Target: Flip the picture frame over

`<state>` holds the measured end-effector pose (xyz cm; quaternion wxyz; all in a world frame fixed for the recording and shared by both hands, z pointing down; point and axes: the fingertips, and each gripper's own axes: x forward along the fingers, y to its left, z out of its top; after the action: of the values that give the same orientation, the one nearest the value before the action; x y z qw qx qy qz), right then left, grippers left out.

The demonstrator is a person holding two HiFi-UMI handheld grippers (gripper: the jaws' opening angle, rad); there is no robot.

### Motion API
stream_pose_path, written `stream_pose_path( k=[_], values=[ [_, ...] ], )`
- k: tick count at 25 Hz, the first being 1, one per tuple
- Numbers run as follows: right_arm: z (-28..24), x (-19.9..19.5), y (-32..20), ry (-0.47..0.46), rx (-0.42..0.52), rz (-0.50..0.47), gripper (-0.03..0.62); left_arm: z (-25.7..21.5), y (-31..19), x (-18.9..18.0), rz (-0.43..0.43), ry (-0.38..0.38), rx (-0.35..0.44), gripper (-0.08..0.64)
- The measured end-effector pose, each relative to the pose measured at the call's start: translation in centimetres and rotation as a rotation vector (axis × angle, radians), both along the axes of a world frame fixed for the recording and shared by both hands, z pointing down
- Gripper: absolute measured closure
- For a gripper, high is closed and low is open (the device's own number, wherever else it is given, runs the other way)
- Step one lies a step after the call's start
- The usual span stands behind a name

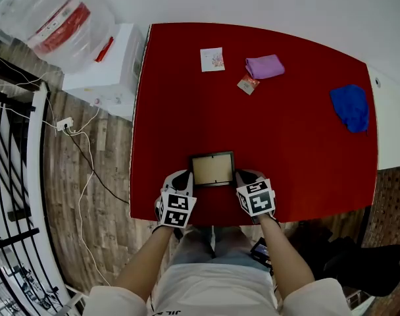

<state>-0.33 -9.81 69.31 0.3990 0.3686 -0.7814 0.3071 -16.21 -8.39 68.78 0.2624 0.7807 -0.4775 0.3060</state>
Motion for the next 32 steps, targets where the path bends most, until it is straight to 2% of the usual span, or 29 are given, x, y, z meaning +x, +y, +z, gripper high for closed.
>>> stream_pose_path(
  k=[8, 13, 15, 18, 23, 28, 32],
  values=[
    [0.0, 4.7, 0.1, 0.025, 0.022, 0.099, 0.589, 0.0, -0.9, 4.6, 0.049, 0.016, 0.011, 0.555],
    [0.0, 5.6, 0.1, 0.03, 0.038, 0.119, 0.588, 0.0, -1.4, 5.1, 0.047, 0.027, 0.013, 0.555],
    [-1.1, 6.3, -0.3, 0.039, 0.088, 0.156, 0.588, -0.7, -1.4, 4.2, 0.023, 0.019, 0.033, 0.555],
    [-5.5, 7.2, -0.7, 0.025, 0.216, 0.209, 0.588, -4.4, -0.9, 2.9, -0.011, 0.0, 0.106, 0.555],
    [-14.8, 8.1, 0.9, -0.027, 0.394, 0.231, 0.588, -12.1, 2.4, 1.7, -0.118, 0.038, 0.212, 0.555],
    [-19.7, 10.3, 4.8, -0.04, 0.455, 0.301, 0.589, -16.3, 6.0, 2.3, -0.213, 0.098, 0.224, 0.555],
    [-22.4, 13.3, 5.6, -0.012, 0.524, 0.323, 0.588, -18.8, 6.4, 3.1, -0.224, 0.122, 0.275, 0.555]
  ],
)
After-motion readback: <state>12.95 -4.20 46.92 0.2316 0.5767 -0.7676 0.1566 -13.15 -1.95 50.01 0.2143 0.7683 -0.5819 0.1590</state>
